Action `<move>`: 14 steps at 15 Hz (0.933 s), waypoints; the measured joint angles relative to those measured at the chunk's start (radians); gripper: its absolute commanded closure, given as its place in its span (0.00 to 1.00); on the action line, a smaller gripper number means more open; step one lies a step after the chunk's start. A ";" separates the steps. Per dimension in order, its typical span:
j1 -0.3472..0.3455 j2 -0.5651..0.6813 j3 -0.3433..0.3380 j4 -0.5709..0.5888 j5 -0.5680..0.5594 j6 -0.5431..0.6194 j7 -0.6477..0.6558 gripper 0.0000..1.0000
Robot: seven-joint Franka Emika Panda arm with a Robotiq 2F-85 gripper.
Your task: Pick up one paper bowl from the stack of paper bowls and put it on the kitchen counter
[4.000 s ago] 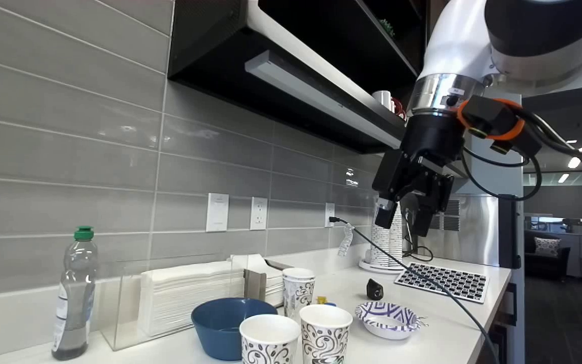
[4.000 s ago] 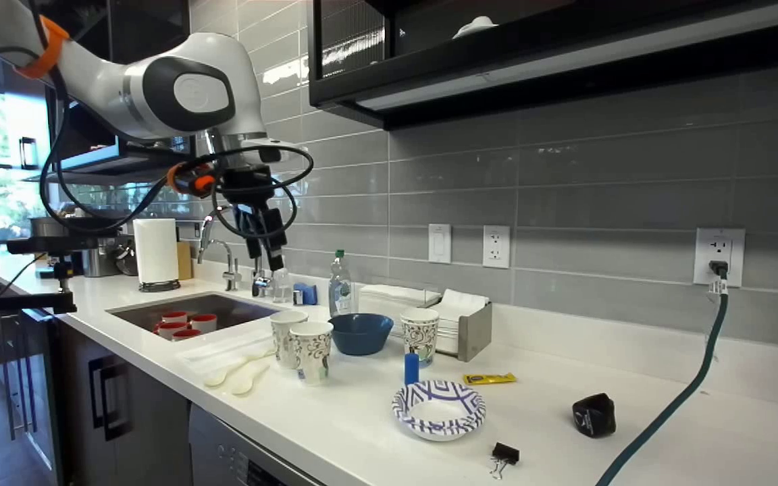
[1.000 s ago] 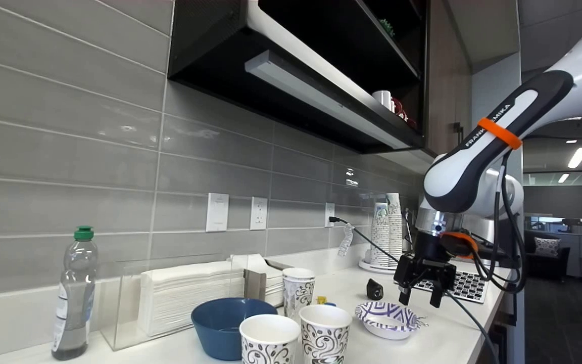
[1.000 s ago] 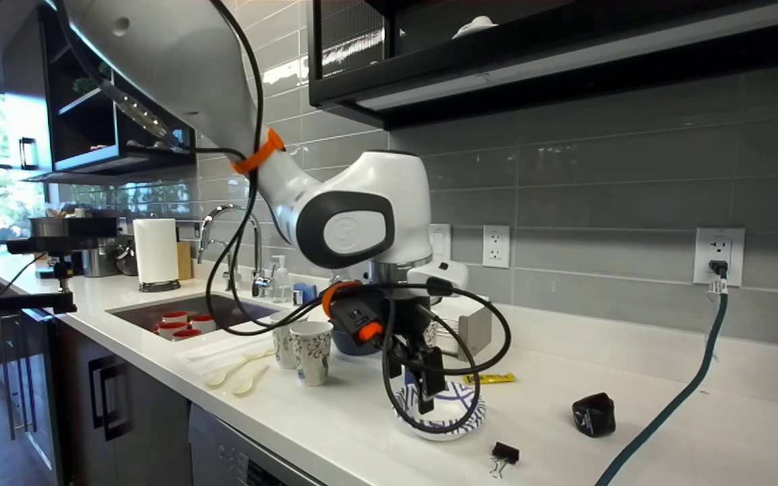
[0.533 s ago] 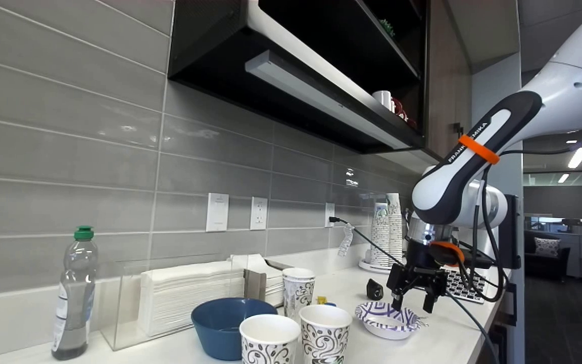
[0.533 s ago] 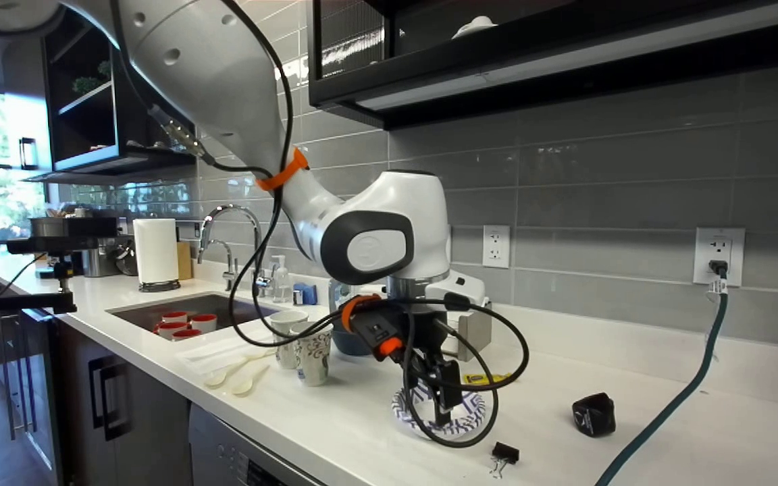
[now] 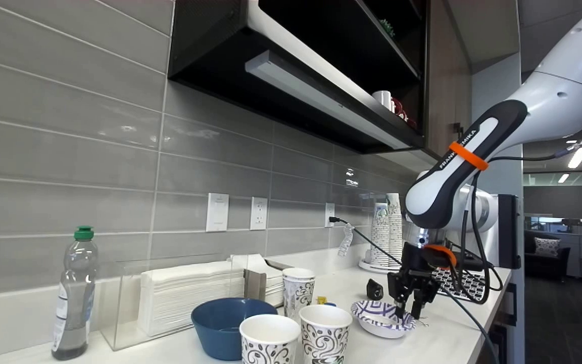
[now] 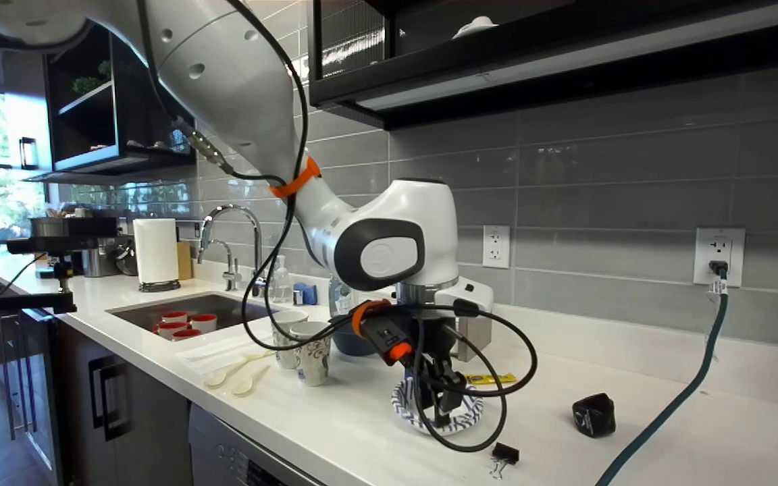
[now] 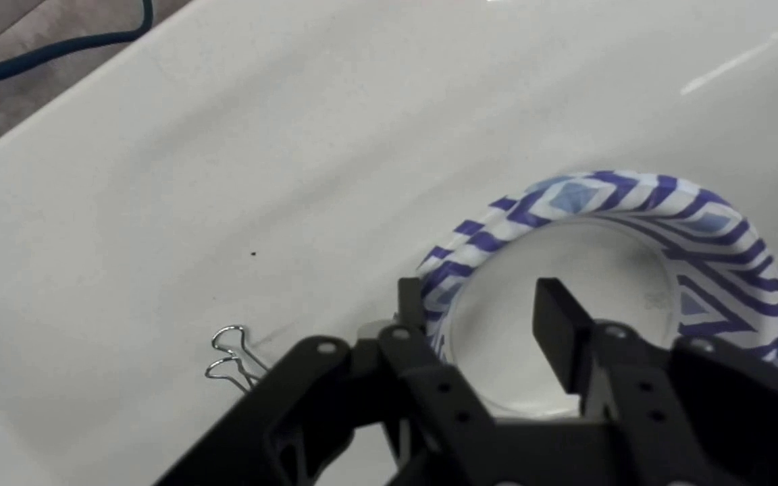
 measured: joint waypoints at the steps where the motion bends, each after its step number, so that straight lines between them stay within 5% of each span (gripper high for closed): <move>1: 0.000 0.004 -0.001 0.005 0.000 0.000 0.002 0.91; 4: 0.000 0.014 -0.006 0.013 0.000 0.000 0.006 1.00; 14: 0.001 0.018 -0.008 0.035 0.000 0.000 0.013 1.00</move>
